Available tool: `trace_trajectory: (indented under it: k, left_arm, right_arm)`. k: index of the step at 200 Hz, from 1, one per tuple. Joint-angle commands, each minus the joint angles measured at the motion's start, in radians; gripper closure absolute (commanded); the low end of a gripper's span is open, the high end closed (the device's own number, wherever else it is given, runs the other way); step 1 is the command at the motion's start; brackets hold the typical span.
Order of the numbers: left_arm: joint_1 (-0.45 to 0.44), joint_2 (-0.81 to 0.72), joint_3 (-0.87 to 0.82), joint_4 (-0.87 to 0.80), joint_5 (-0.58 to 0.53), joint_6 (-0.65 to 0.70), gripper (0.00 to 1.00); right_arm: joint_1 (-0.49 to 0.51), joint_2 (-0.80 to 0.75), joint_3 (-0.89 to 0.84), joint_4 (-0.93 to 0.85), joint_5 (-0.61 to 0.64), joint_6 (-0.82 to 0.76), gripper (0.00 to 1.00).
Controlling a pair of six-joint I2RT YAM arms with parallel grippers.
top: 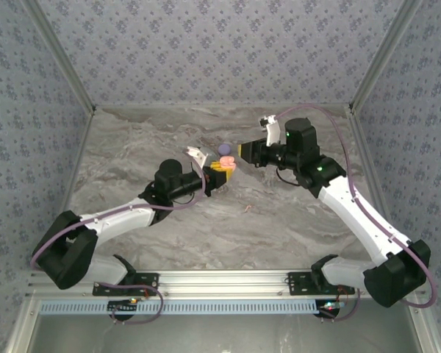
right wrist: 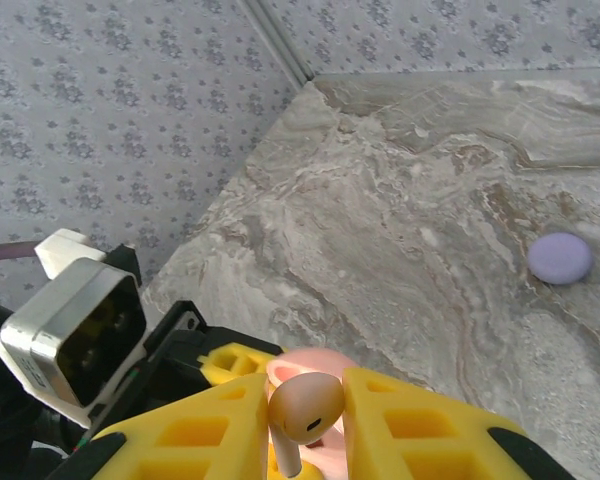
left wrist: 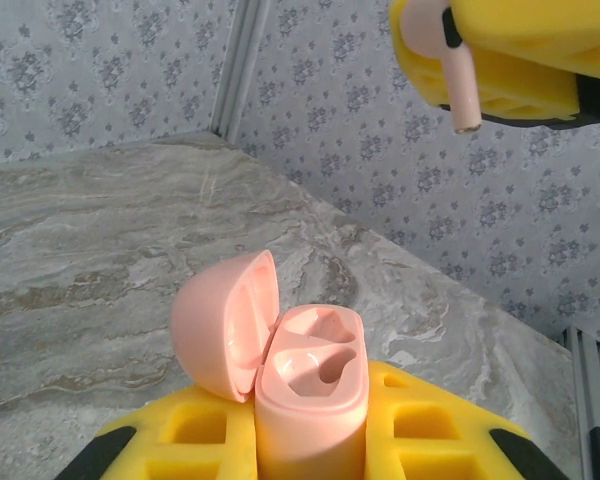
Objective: Insert the wireless bluetooth earbuds into the charging case
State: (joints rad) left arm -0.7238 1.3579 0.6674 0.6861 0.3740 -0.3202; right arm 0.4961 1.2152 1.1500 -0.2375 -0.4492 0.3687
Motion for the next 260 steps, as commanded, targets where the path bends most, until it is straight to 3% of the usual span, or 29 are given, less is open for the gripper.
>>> trace_trajectory:
  k: [1,58,260]
  left_arm:
    - [-0.023,0.013,0.061,0.058,0.003,-0.018,0.86]
    - [-0.048,0.032,0.075,0.115,-0.051,-0.066,0.84]
    - [-0.064,0.026,0.117,0.130,-0.045,-0.106,0.85]
  right_arm:
    - [0.016,-0.020,0.033,0.033,0.015,-0.020,0.74]
    - [0.035,-0.029,0.033,0.044,0.046,-0.024,0.74]
    - [0.045,-0.031,0.017,0.055,0.048,-0.033,0.74]
